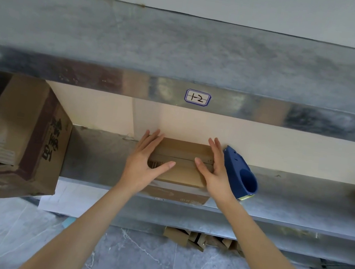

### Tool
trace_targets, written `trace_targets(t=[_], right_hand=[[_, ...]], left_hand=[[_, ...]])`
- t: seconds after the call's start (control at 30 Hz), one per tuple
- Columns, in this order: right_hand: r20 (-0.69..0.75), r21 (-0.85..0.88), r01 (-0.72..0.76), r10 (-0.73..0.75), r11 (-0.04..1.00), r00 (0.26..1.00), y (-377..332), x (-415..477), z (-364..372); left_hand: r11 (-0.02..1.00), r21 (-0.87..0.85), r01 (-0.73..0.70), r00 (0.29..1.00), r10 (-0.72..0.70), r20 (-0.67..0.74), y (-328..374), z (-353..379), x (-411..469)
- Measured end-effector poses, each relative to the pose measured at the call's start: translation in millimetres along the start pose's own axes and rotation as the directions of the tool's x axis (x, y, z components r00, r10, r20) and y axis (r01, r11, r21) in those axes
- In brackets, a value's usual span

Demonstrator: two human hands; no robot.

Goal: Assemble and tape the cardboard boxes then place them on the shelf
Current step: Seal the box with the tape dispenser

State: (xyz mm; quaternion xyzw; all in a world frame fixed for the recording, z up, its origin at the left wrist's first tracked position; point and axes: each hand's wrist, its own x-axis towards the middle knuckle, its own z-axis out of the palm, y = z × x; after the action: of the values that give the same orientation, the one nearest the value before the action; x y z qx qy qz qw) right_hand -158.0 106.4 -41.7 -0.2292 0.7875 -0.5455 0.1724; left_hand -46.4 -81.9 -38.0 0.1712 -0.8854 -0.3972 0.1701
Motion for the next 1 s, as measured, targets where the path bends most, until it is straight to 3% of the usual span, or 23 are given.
trace_targets(t=[0.2,0.4,0.57,0.77,1.0], right_hand=[[-0.032,0.074,-0.016,0.018,0.997,0.999,4,0,2],[-0.038,0.028,-0.005,0.007,1.000,0.999,2,0,2],[-0.017,-0.026,-0.025,0.025,0.999,1.000,-3,0,-3],[-0.039,-0.108,-0.025,0.021,0.994,0.999,-9,0,-5],[-0.028,-0.075,-0.040,0.039,0.996,0.999,-11,0,-13]], left_hand=[[0.960,-0.272,0.063,0.998,-0.064,0.005,-4,2,2],[0.886,-0.437,0.158,0.984,-0.179,-0.008,-6,2,3],[0.951,-0.272,0.147,0.983,-0.170,-0.064,-10,0,2],[0.973,-0.197,0.121,0.983,-0.145,-0.113,-15,5,-21],[0.948,-0.297,0.112,0.992,-0.125,-0.025,-19,-5,-4]])
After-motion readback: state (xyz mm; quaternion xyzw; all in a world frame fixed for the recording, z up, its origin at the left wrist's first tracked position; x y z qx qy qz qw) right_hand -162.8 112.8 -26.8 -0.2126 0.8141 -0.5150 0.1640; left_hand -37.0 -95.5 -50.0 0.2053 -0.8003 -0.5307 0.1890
